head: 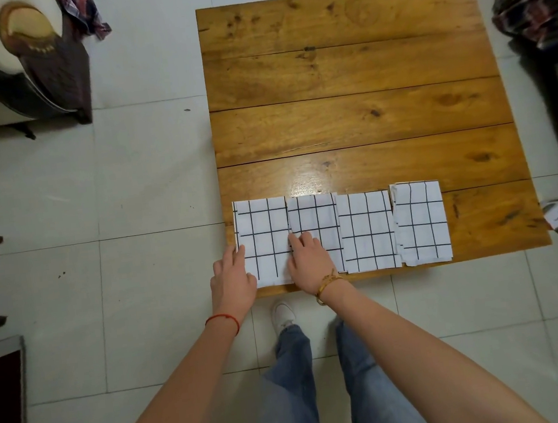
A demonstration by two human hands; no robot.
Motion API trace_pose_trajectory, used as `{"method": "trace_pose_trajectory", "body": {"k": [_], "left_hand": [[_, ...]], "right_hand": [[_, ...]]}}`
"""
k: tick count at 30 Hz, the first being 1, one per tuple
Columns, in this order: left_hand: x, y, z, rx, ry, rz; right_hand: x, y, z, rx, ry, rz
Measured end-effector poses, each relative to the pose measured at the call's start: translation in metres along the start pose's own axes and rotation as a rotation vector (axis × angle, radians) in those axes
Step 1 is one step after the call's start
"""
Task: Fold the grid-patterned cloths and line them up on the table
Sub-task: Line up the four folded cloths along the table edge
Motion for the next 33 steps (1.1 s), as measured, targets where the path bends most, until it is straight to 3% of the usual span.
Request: {"method": "trace_pose_trajectory", "body": {"k": [9,16,33], "left_hand": [[0.002,-0.005,0.004,0.027,0.027,0.004],[0.005,-0.005,-0.001,0.016,0.013,-0.002],[0.011,-0.011,-0.001,-0.02,0.013,-0.002]], "right_hand": [[0.006,0.005,0.013,-0.038,0.108,0.028],[0.007,0.001,-0.004,-0.018,-0.027,0.076],[0.004,-0.005,-0.012,0.006,-0.014,0.108]]}}
Point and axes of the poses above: each hand's wrist, its own x-axis away from the middle knuckle, its own z-axis out of the back of the hand, y = z × x, the point moved 9 cm from there along -x, towards the middle knuckle, and after that the axes turned 15 degrees about z, right-handed, at the moved point
